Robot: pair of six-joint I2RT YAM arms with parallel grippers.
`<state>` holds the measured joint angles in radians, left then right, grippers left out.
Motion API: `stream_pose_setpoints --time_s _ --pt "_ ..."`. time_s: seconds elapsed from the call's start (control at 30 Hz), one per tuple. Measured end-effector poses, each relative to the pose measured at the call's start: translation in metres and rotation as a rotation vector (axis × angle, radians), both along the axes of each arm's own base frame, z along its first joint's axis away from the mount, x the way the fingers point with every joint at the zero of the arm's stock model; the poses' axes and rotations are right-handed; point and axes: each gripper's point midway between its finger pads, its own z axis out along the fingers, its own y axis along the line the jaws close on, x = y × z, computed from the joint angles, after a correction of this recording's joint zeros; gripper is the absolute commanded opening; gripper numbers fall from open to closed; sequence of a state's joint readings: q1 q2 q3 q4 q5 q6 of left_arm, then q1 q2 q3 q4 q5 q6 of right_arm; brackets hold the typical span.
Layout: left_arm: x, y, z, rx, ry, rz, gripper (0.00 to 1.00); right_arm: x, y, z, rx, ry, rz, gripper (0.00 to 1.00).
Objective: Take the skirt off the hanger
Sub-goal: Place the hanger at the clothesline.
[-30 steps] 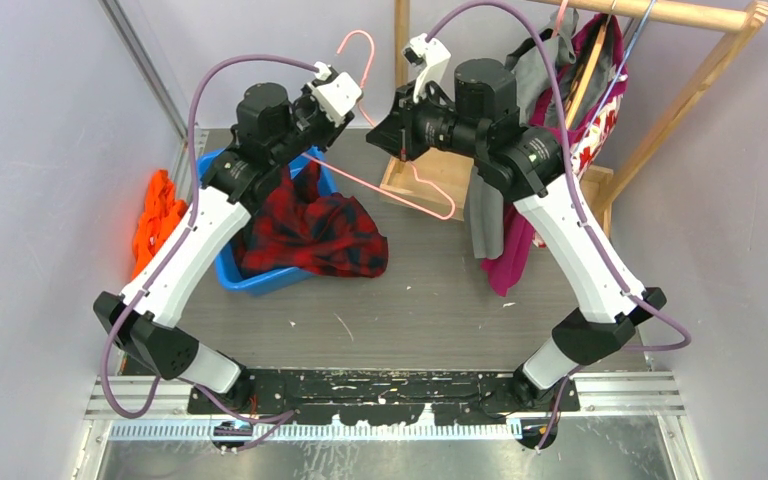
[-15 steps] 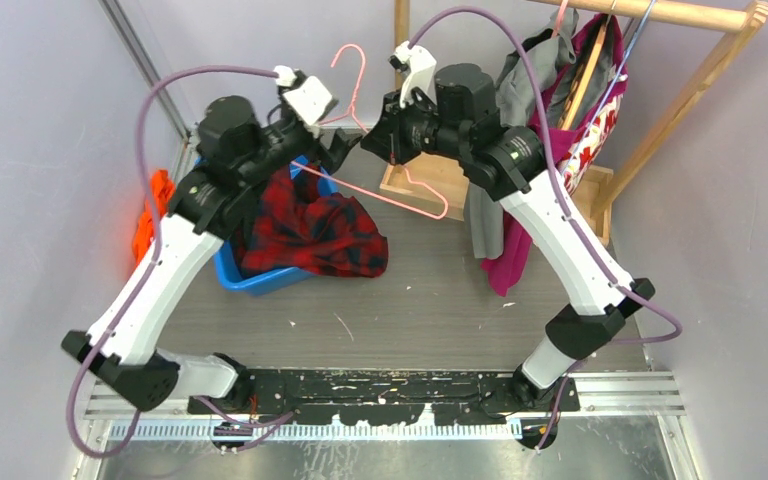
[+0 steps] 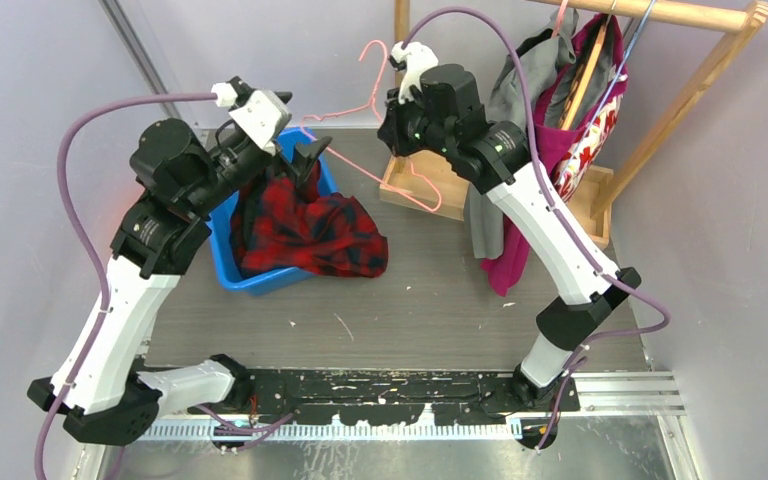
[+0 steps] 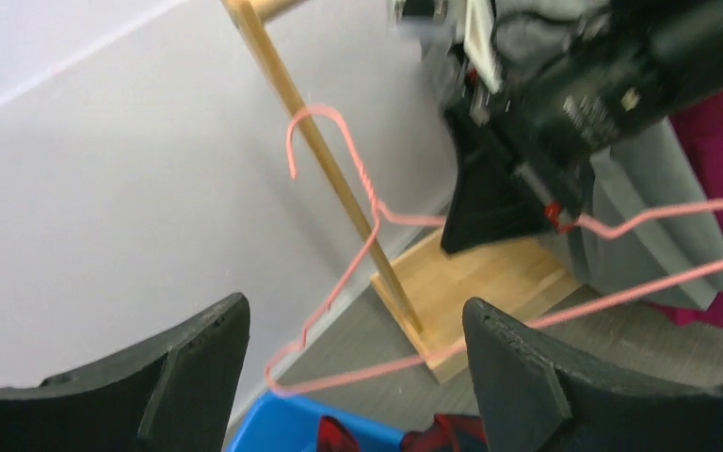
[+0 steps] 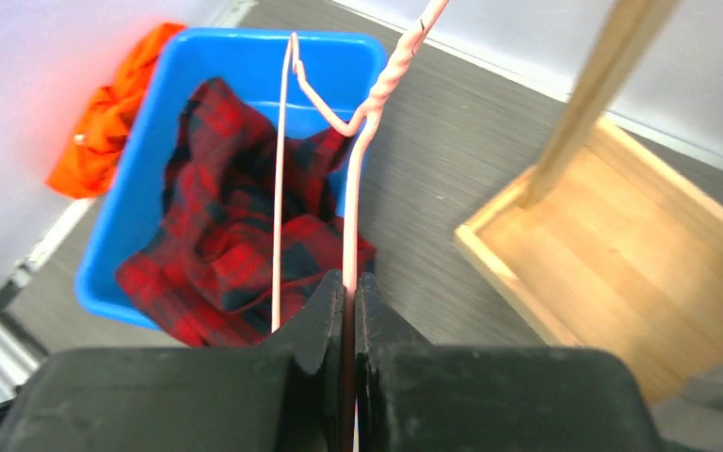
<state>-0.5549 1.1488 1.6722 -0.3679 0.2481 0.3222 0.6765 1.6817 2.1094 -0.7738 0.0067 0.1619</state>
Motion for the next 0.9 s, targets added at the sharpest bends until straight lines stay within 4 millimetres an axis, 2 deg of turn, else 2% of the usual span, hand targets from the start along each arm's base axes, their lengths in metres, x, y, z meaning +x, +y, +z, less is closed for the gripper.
stream_pose_setpoints --time_s 0.2,0.3,0.47,0.6,0.73,0.9 --pt "0.007 0.016 -0.062 0.097 0.123 0.094 0.82 0.004 -0.041 0.002 -0.126 -0.051 -0.142 0.01" --pt "0.009 0.019 -0.082 0.131 0.174 0.116 0.81 -0.001 -0.070 0.012 -0.178 -0.086 -0.234 0.01" --pt "0.009 0.020 -0.086 0.139 0.185 0.122 0.80 -0.011 -0.117 0.042 -0.223 -0.171 -0.392 0.01" --pt "0.010 0.019 -0.088 0.142 0.191 0.121 0.80 -0.009 -0.139 0.058 -0.262 -0.230 -0.489 0.01" --pt "0.010 0.020 -0.089 0.145 0.194 0.122 0.80 0.006 -0.146 0.063 -0.335 -0.287 -0.555 0.01" --pt "0.009 0.021 -0.094 0.155 0.208 0.123 0.79 0.045 -0.135 0.064 -0.413 -0.368 -0.631 0.01"
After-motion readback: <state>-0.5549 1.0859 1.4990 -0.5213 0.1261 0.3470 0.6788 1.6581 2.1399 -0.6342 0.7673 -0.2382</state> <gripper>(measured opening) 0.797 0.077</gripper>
